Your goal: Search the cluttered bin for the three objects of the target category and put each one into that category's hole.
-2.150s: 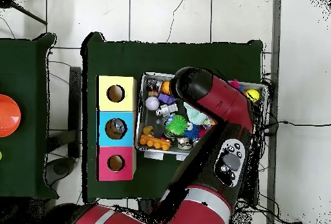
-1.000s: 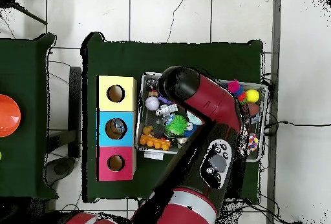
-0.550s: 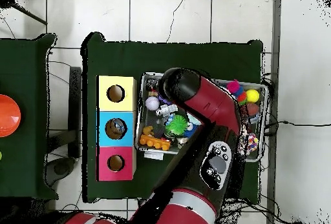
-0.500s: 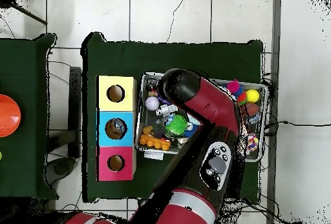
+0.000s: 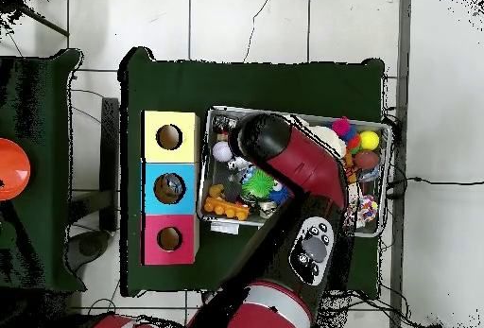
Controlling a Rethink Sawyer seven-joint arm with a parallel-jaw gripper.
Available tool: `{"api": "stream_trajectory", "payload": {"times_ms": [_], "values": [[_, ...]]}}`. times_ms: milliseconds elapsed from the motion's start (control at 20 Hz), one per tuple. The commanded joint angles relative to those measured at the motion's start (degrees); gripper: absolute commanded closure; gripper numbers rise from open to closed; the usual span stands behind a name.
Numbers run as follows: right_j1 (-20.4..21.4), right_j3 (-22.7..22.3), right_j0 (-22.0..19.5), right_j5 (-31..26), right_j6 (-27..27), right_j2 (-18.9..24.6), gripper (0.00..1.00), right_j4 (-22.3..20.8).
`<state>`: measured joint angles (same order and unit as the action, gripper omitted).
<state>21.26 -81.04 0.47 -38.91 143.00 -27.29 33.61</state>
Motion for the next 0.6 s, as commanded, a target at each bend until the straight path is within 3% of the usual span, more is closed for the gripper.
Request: {"api": "stream_trajectory", "payload": {"times_ms": [50, 600], "values": [[0.48, -9.74, -1.08, 5.43, 9.72, 8.64, 0.00, 3.25], [3.38, -17.02, -0.28, 11.29, 9.94, 11.35, 0.00, 6.43]]}}
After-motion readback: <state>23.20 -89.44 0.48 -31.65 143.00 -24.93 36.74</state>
